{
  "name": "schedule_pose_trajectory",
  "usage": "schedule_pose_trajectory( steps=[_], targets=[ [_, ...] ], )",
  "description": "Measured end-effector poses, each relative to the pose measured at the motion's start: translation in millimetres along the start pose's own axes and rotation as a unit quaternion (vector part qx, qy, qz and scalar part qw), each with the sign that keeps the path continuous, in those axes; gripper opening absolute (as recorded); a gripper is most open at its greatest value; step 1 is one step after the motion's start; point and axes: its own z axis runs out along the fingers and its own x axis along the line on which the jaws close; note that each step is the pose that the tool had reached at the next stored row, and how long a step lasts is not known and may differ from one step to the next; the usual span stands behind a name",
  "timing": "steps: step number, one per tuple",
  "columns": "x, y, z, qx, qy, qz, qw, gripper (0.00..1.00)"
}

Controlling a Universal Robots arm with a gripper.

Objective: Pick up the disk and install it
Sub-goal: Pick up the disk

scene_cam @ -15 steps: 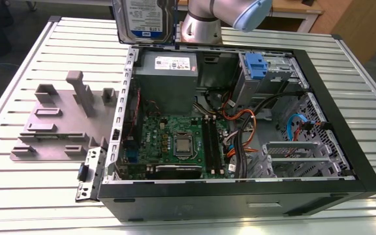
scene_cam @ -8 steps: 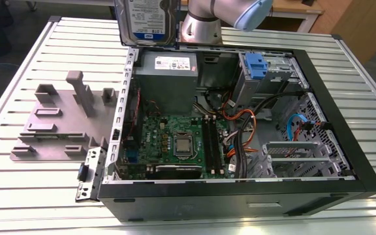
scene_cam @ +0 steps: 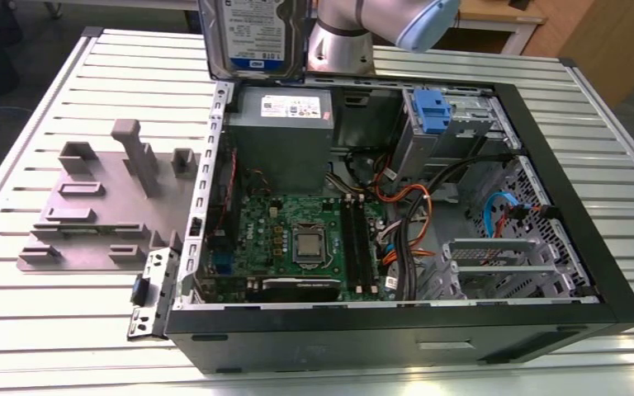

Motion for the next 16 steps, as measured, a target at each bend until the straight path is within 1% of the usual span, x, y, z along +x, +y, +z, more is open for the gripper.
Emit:
schedule_pose_trajectory(
  steps=[16],
  targets=[
    [1.9,-23.1,0.0,0.0000,0.0000,0.001,1.00000,0.36]
  ],
)
